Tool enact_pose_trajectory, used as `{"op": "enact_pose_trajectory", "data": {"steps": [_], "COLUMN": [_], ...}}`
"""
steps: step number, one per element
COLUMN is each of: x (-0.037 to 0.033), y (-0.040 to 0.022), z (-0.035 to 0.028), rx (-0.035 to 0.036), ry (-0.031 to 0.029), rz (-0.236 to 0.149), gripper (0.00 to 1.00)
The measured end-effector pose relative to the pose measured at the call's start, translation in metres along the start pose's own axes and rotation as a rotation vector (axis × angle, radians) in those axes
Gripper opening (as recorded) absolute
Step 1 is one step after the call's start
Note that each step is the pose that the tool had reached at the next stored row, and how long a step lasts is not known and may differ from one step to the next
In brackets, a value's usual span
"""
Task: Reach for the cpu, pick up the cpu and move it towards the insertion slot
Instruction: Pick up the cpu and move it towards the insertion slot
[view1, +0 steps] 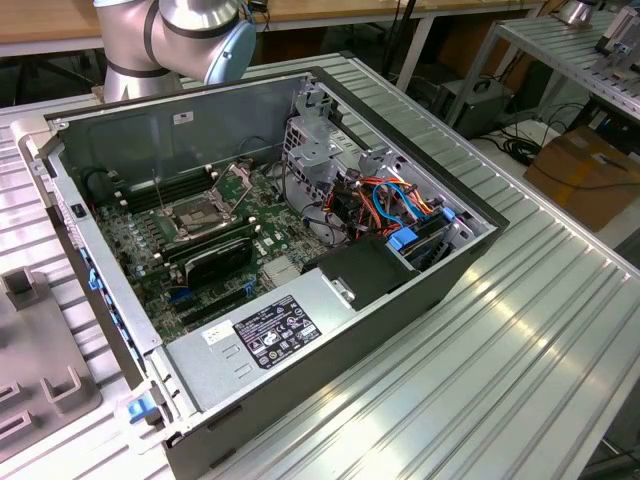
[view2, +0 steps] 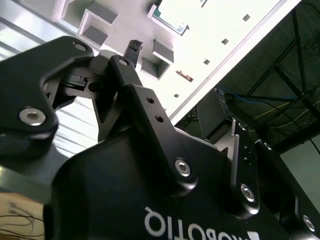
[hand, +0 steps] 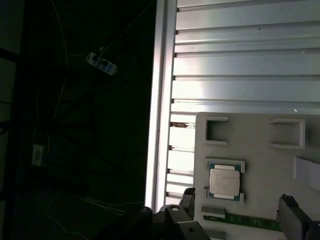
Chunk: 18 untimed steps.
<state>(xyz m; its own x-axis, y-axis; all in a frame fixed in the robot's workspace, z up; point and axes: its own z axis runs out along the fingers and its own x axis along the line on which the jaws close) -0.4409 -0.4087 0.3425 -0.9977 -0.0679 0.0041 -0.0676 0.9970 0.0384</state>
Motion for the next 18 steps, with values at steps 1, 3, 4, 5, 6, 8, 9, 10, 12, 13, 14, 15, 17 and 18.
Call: {"op": "enact_pose_trajectory", "data": {"steps": [1,3,4,5,6,8,9,10,12,13,14,15,17,18], "x": [0.0,0.0,0.0,0.0,0.0,0.0,0.0,0.0,-0.0001,-0.0001,-0.0001,-0.0001,0.0,0.0], "y": [-0.0002,-0.0003,-0.0004,-0.0004,-0.0004,-0.0005,-0.0006,-0.0007,-0.0007,-0.0008,-0.0008,-0.0008,-0.0009,-0.001], "z": [0.0009,0.0018,0.0027,0.0035,0.0043,0.0069,0.0088,0.0107,0.0121,0.0136,0.0144,0.0149,0.0163,0.0173], "rx": [-0.0005,-0.0004,-0.0004,-0.0005,-0.0004,-0.0004,-0.0004,-0.0004,-0.0004,-0.0004,-0.0004,-0.0004,-0.0005,-0.0004], "ry": [-0.0003,-0.0001,-0.0002,-0.0001,-0.0001,-0.0001,-0.0002,-0.0001,-0.0001,-0.0001,-0.0001,-0.0002,-0.0002,-0.0001], "rz": [0.0,0.0,0.0,0.0,0.0,0.0,0.0,0.0,0.0,0.0,0.0,0.0,0.0,0.0], "gripper": [0.72,0.72,0.72,0.72,0.72,0.72,0.72,0.72,0.72,0.72,0.72,0.72,0.72,0.72]}}
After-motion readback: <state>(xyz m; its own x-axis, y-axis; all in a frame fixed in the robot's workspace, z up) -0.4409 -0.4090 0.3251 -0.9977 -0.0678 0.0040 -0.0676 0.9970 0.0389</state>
